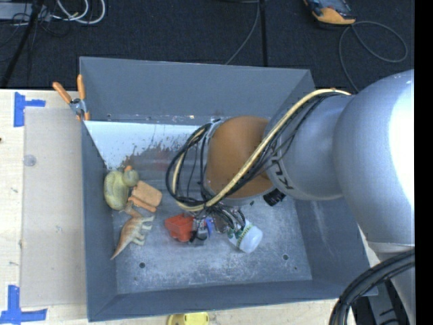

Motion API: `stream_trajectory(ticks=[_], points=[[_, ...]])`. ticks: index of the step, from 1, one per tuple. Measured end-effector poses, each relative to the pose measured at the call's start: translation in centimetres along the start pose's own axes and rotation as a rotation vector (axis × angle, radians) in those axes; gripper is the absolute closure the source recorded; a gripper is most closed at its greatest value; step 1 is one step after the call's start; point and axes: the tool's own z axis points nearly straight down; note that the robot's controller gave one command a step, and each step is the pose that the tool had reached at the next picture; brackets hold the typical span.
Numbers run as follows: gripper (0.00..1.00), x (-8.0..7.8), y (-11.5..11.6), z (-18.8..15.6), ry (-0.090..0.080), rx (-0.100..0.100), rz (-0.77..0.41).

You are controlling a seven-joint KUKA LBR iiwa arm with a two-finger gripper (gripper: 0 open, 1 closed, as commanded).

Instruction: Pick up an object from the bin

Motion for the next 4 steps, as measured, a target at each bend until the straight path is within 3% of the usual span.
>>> stream_trajectory(ticks=[1,2,3,4], points=[[1.00,0.0,0.0,0.0,0.000,0.000,0.000],[1.00,0.6,0.2,-4.7,0.009,0.001,-0.001],[1.00,-1.8,1.4,-9.0,0.000,0.000,0.033],[1.00,-1.8,1.4,-9.0,0.000,0.000,0.034]])
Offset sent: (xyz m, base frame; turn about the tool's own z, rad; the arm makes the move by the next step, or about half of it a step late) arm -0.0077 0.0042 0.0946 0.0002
